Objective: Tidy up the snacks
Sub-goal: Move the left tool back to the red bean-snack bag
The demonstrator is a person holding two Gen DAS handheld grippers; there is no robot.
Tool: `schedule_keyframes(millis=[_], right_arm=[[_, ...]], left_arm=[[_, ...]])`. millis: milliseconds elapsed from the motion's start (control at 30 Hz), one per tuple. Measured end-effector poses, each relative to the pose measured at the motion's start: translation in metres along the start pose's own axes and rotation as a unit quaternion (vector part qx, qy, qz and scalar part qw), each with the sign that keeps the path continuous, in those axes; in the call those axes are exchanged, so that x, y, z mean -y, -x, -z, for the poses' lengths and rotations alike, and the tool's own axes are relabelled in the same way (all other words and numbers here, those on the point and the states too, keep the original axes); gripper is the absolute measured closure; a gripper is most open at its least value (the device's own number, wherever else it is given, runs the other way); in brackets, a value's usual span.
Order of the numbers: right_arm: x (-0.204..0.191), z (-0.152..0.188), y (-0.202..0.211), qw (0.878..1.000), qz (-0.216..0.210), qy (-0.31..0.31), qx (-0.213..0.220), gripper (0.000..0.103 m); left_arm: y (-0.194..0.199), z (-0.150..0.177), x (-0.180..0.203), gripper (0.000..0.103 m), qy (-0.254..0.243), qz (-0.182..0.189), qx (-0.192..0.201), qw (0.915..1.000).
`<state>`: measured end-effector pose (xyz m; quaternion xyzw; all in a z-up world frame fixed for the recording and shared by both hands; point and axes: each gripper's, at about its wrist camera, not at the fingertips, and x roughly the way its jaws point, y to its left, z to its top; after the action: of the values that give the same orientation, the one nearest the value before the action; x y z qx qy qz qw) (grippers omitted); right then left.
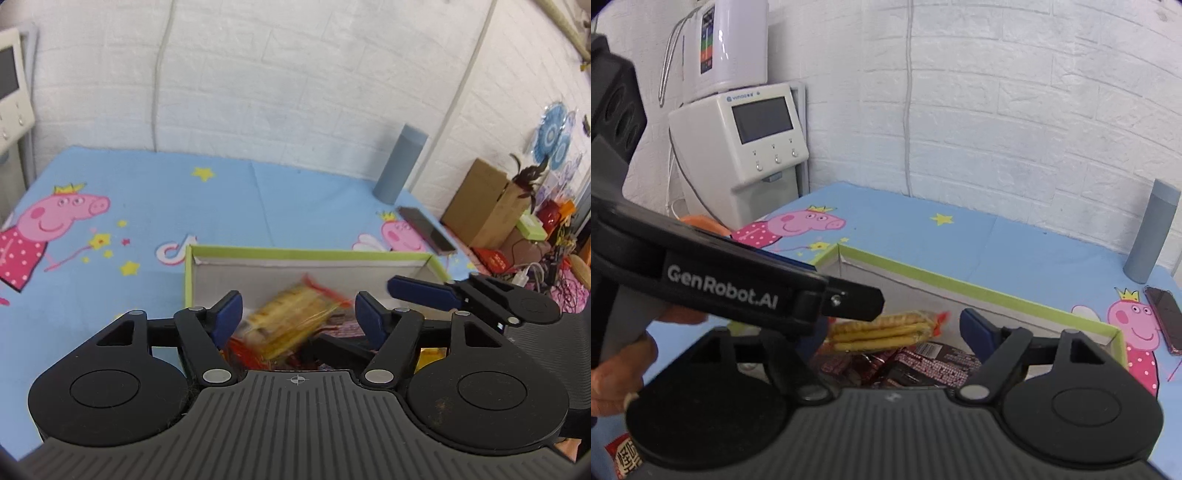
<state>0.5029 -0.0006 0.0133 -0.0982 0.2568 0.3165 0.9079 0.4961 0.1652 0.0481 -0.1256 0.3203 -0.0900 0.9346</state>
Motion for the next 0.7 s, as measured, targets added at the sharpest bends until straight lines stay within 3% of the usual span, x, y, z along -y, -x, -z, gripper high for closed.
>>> schedule_keyframes(millis=[200, 367, 533, 700], right_arm=[[-0.029, 0.012, 0.08, 0.999, -0.015, 0.007, 0.05, 0.011], [-0.071, 0.05, 0.124, 0.997, -0.061, 0.008, 0.043, 0.011], [-0.112, 0.096, 0.139, 0.995, -0.1, -0.003, 0.012, 0.011], [-0.144, 0.121, 0.123, 0.991, -0.133, -0.024, -0.022, 0.011]], left_arm=[[0.078, 0.016, 0.023, 0.035, -0.019, 0.019, 0.049, 0.9984], [0.13, 0.058, 0.026, 0.03, -0.032, 0.006, 0.06, 0.9977], [0.152, 0.115, 0.008, 0.027, -0.023, -0.038, 0.037, 0.9984], [0.144, 0.167, -0.03, 0.029, 0.026, -0.059, -0.025, 0.9976]])
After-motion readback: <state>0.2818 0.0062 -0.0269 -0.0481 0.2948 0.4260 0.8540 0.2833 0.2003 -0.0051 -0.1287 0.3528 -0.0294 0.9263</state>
